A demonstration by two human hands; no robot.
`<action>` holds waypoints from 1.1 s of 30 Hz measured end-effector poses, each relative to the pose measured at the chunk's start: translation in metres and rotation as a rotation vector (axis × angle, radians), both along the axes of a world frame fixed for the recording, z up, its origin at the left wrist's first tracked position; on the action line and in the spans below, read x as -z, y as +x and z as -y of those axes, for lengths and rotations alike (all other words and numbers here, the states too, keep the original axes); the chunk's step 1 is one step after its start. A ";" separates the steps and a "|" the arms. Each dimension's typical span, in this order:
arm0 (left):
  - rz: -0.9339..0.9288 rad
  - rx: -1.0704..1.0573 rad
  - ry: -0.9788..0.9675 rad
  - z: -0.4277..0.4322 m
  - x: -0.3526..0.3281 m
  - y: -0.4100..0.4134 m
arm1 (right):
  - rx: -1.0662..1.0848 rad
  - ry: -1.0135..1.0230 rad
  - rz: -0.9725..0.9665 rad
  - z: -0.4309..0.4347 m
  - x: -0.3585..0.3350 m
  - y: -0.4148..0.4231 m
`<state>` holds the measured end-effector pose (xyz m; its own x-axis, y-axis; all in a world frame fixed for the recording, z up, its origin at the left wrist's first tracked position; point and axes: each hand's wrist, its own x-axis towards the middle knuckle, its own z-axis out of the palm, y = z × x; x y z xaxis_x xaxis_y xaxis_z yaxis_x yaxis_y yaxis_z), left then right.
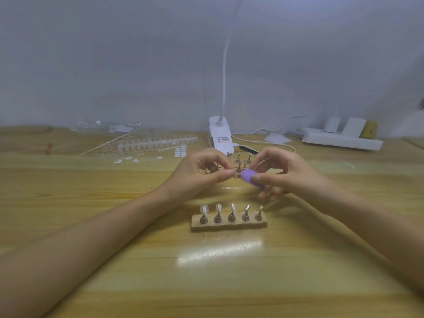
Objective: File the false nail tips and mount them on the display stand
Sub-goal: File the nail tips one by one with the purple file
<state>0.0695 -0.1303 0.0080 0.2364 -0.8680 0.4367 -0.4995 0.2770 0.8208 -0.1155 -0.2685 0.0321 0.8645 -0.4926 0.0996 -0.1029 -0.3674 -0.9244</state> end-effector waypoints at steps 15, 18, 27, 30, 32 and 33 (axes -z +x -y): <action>0.093 -0.011 0.033 -0.003 -0.003 -0.004 | -0.083 0.271 0.211 -0.011 0.026 0.007; 0.107 -0.008 0.005 -0.004 -0.004 -0.005 | -0.079 0.245 0.189 -0.015 0.025 0.008; 0.084 -0.024 -0.068 -0.004 -0.003 -0.005 | -0.031 0.324 0.209 -0.018 0.020 0.009; 0.108 0.000 -0.067 -0.003 -0.002 -0.005 | -0.060 0.285 0.190 -0.021 0.020 0.009; 0.115 0.001 -0.071 -0.003 -0.002 -0.005 | 0.013 0.341 0.259 -0.019 0.020 0.008; 0.116 -0.004 -0.078 -0.003 -0.002 -0.005 | 0.019 0.338 0.251 -0.019 0.019 0.008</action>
